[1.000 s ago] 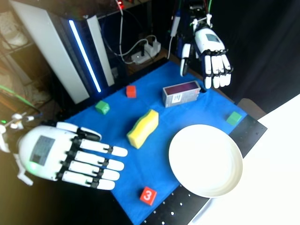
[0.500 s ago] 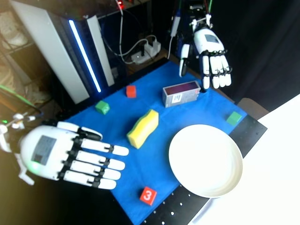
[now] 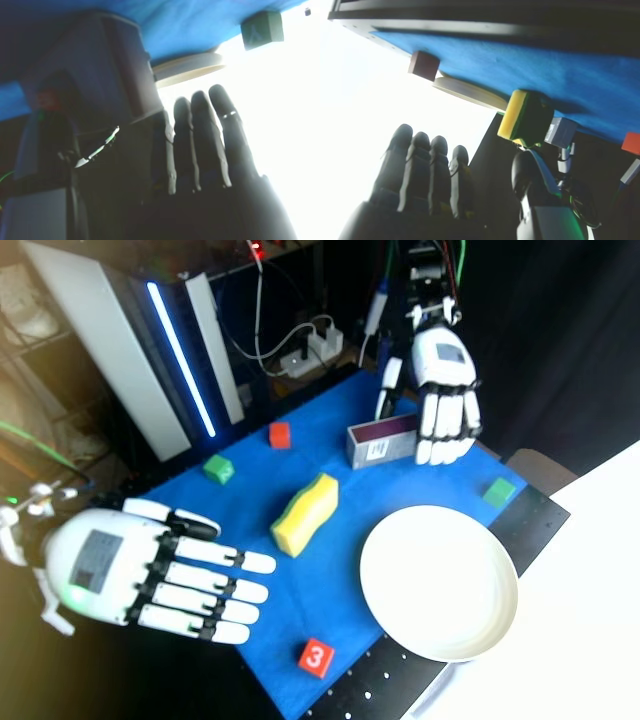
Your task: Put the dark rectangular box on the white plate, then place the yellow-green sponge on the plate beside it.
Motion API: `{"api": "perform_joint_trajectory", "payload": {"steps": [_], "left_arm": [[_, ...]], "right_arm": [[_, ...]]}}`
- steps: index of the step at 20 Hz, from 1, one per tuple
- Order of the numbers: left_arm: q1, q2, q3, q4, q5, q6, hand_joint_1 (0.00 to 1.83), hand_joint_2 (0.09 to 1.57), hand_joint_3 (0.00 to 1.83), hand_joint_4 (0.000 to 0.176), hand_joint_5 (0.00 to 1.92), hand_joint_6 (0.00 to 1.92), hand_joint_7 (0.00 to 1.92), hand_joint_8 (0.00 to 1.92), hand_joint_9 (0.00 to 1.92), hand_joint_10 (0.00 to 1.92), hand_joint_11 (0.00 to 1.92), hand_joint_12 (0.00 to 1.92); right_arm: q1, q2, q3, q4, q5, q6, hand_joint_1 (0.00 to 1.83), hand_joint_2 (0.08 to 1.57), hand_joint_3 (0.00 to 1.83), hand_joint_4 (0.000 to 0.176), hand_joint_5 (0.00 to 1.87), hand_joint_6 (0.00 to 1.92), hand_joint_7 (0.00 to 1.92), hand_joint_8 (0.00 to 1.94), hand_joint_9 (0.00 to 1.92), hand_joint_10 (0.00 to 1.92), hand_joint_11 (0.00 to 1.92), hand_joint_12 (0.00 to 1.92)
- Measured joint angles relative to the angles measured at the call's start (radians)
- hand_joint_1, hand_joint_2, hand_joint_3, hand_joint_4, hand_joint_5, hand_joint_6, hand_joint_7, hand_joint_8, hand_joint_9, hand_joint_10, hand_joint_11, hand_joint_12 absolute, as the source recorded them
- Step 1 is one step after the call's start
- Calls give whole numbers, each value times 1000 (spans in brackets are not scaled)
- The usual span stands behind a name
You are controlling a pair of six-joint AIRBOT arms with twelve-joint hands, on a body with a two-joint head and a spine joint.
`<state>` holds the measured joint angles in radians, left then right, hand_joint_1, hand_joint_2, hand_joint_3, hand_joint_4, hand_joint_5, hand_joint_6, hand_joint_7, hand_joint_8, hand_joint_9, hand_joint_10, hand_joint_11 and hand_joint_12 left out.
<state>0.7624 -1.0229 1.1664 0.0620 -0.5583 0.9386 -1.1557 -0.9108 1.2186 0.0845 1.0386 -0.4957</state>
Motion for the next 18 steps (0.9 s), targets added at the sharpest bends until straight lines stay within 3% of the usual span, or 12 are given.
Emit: {"api": "perform_joint_trajectory", "payload": {"steps": [1,2,4,5,8,9,10,11,13,15,17,18], "left_arm": [[-11,-8,4,8,4,-8,1365,1150,0,0,841,1109,874,1148,884,1247,746,1167],[-17,-8,8,7,2,-9,1369,1146,0,0,832,1083,891,1135,900,1257,771,1180],[-37,-8,20,-1,-2,-5,1374,1119,0,0,888,1084,993,901,912,1210,732,1138],[-48,-7,23,-2,-2,-4,1377,1107,0,0,875,1119,1052,777,952,1148,769,1134],[-114,-7,37,7,-22,-5,1379,1098,0,0,941,1012,1033,836,942,1166,688,1309],[-139,-8,50,8,-30,-4,1370,1102,1,0,970,899,1008,961,923,1210,611,1454],[-168,-17,72,6,-44,-4,1372,1093,0,0,980,882,1044,901,946,1180,620,1428],[-185,-31,92,5,-44,-4,1378,1073,0,0,1053,737,1080,836,979,1167,684,1417],[-235,-90,150,-5,-37,5,1387,1068,1,0,983,909,1131,665,1010,1097,807,1299],[-265,-157,200,-24,-1,56,1384,1076,0,0,979,967,1136,672,952,1100,642,1192],[-299,-231,265,-53,73,121,1385,1068,0,0,945,980,1190,615,996,1047,604,1097],[-310,-258,295,-60,95,124,1383,1070,0,0,945,992,1203,612,975,1054,525,1122]], "right_arm": [[0,0,0,0,0,0,636,1243,3,77,215,3,171,2,119,4,13,326],[0,0,0,1,-2,0,626,1246,4,79,217,3,171,2,118,3,6,326],[0,0,0,0,-4,0,641,1251,3,81,228,4,193,7,134,7,8,329],[0,0,0,0,-4,0,629,1257,4,73,226,3,195,5,135,5,1,328],[0,0,0,-1,-3,0,590,1257,0,74,219,2,187,3,133,3,16,311],[0,0,0,-1,-4,0,592,1258,1,79,212,0,184,1,130,1,19,313],[0,0,2,-1,-4,0,597,1263,3,78,212,0,181,0,132,2,24,315],[0,0,3,1,-4,0,620,1260,1,77,218,2,187,2,137,3,32,318],[0,0,5,0,-3,0,591,1256,0,70,224,2,198,3,149,4,37,326],[0,-11,10,0,0,-1,600,1252,0,70,236,5,202,3,148,3,28,332],[0,-17,16,-3,-5,0,624,1250,0,73,246,5,210,2,157,3,29,346],[0,-17,18,0,-4,0,600,1251,0,69,252,5,205,0,149,0,21,348]]}}
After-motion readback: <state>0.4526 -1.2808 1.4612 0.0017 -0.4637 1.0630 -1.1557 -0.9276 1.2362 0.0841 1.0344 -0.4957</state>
